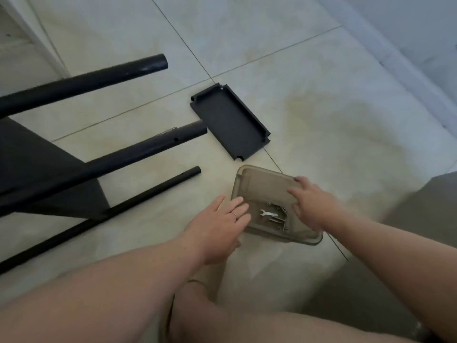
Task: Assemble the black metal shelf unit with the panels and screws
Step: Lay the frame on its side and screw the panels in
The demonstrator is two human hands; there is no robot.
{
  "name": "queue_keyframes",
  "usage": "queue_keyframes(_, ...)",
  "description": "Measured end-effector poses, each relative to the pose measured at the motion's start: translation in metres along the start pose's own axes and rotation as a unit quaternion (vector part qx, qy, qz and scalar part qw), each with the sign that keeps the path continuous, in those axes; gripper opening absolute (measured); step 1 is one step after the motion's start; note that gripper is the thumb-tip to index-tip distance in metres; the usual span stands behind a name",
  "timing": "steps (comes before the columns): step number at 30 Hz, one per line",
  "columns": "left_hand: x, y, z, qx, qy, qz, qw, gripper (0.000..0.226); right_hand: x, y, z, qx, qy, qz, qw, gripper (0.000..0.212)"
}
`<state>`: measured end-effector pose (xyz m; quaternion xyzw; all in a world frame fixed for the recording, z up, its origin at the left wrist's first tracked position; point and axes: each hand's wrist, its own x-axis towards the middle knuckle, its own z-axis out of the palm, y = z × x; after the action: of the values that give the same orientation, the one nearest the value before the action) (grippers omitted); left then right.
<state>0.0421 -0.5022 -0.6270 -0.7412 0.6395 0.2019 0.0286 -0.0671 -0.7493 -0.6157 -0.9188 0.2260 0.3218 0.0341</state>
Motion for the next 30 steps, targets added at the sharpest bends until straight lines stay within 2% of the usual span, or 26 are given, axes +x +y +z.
queue_keyframes(2,0.007,0.002,0.011,0.004,0.010,0.002,1.000,0.048,0.008,0.000,0.013,0.011,0.098,-0.016,0.995,0.036)
queue_keyframes(5,0.012,0.004,0.024,0.006,0.018,0.001,1.000,0.028,0.011,-0.003,0.031,0.050,0.188,-0.045,0.980,0.025)
queue_keyframes(7,0.013,0.006,0.030,0.010,0.020,0.008,1.000,0.024,0.010,-0.004,0.041,0.049,0.221,-0.052,0.973,0.029)
queue_keyframes(11,0.014,0.005,0.037,0.017,0.038,0.013,0.999,0.019,0.004,-0.002,0.051,0.031,0.248,-0.096,0.964,0.052)
queue_keyframes(14,0.015,0.002,0.039,0.019,0.044,0.013,0.999,0.017,0.003,-0.002,0.051,0.014,0.265,-0.114,0.957,0.057)
queue_keyframes(17,0.016,0.002,0.040,0.023,0.047,0.010,0.999,0.017,0.008,-0.002,0.054,-0.016,0.250,-0.140,0.958,0.053)
queue_keyframes(20,0.016,0.002,0.040,0.024,0.039,0.006,0.999,0.017,0.016,-0.002,0.057,0.000,0.219,-0.104,0.970,0.043)
queue_keyframes(23,0.016,0.002,0.040,0.018,0.038,0.004,0.999,0.016,0.025,-0.003,0.062,-0.037,0.188,-0.098,0.977,0.034)
queue_keyframes(26,0.016,0.001,0.040,0.014,0.039,0.008,0.999,0.016,0.036,-0.009,0.064,-0.078,0.124,-0.079,0.986,0.033)
queue_keyframes(30,0.015,0.001,0.039,0.005,0.046,0.007,0.999,0.017,0.053,-0.016,0.066,-0.030,0.042,-0.051,0.997,0.028)
